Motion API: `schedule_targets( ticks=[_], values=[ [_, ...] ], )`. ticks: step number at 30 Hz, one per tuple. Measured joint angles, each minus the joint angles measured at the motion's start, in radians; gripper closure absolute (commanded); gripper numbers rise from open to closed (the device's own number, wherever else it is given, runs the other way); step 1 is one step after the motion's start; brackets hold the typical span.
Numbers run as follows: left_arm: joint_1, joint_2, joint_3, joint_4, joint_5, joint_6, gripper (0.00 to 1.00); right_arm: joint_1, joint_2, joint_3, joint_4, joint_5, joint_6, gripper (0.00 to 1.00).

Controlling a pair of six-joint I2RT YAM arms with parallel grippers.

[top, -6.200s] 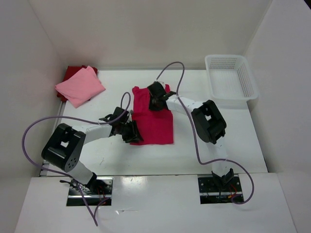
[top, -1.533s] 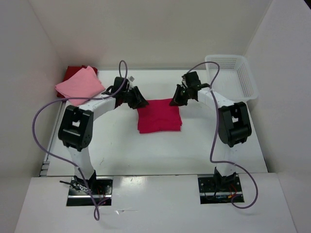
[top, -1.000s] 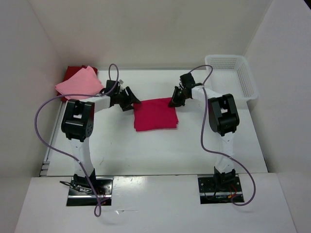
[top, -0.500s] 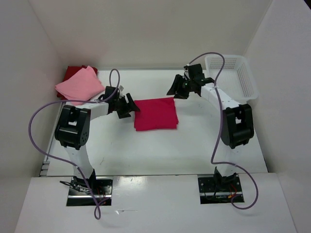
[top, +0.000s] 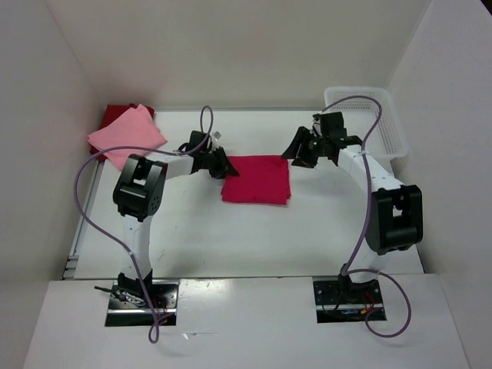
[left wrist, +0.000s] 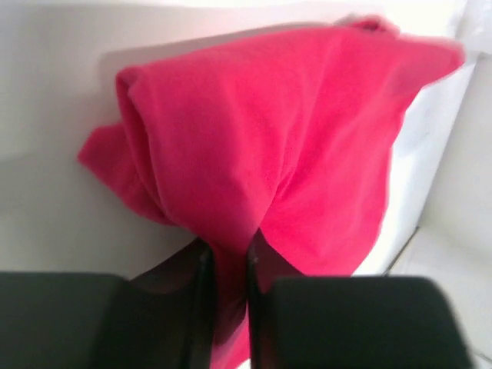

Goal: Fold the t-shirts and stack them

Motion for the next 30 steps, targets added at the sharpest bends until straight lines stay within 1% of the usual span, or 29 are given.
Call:
schedule_targets(
  ticks=[2, 5, 8, 9, 11, 14, 16, 17, 18, 19, 21, 22, 23, 25, 26, 28, 30],
  values=[
    [-0.009, 0.036, 0.087, -0.034, 0.002, -0.016, 0.86, -0.015, -0.006, -0.024, 0.0, -0.006, 0.005, 0.42],
    [-0.014, 0.065, 0.244, -0.085, 0.003, -0.023, 0.9, -0.047, -0.031, -0.065, -0.003, -0.014, 0.011, 0.42],
    [0.011, 0.071, 0.421, -0.113, 0.013, -0.042, 0.9, -0.09, -0.069, -0.091, -0.006, -0.026, 0.014, 0.42],
    [0.035, 0.071, 0.487, -0.113, 0.021, -0.046, 0.89, -0.105, -0.082, -0.098, -0.007, -0.031, 0.014, 0.42],
    [0.085, 0.068, 0.564, -0.108, 0.027, -0.048, 0.87, -0.121, -0.095, -0.101, -0.008, -0.039, 0.013, 0.42],
    [0.208, 0.038, 0.603, -0.101, 0.031, -0.065, 0.87, -0.126, -0.097, -0.103, -0.007, -0.053, 0.01, 0.42],
    [0.32, 0.008, 0.592, -0.098, 0.029, -0.075, 0.77, -0.126, -0.097, -0.113, -0.008, -0.067, 0.006, 0.42],
    [0.375, -0.01, 0.57, -0.09, 0.026, -0.078, 0.69, -0.126, -0.095, -0.114, -0.009, -0.073, 0.004, 0.42],
    [0.434, -0.035, 0.532, -0.076, 0.016, -0.088, 0.42, -0.126, -0.093, -0.114, -0.009, -0.079, 0.001, 0.42],
    [0.491, -0.066, 0.479, -0.057, 0.004, -0.093, 0.31, -0.126, -0.09, -0.114, -0.008, -0.085, -0.002, 0.42],
    [0.611, -0.145, 0.331, -0.018, -0.024, -0.121, 0.15, -0.126, -0.085, -0.114, -0.009, -0.096, -0.006, 0.42],
    [0.675, -0.182, 0.251, 0.006, -0.04, -0.147, 0.0, -0.126, -0.083, -0.114, -0.008, -0.101, -0.01, 0.42],
    [0.72, -0.209, 0.183, 0.029, -0.05, -0.158, 0.0, -0.125, -0.08, -0.114, -0.009, -0.106, -0.013, 0.42],
    [0.803, -0.29, -0.007, 0.075, -0.1, -0.197, 0.0, -0.121, -0.076, -0.114, -0.009, -0.113, -0.015, 0.42],
    [0.823, -0.327, -0.082, 0.076, -0.125, -0.207, 0.0, -0.117, -0.074, -0.114, -0.009, -0.114, -0.016, 0.42],
    [0.833, -0.404, -0.212, 0.054, -0.187, -0.227, 0.0, -0.109, -0.072, -0.119, -0.007, -0.119, -0.017, 0.42],
    [0.816, -0.481, -0.29, 0.033, -0.237, -0.233, 0.0, -0.1, -0.071, -0.135, -0.007, -0.124, -0.017, 0.42]
  ],
)
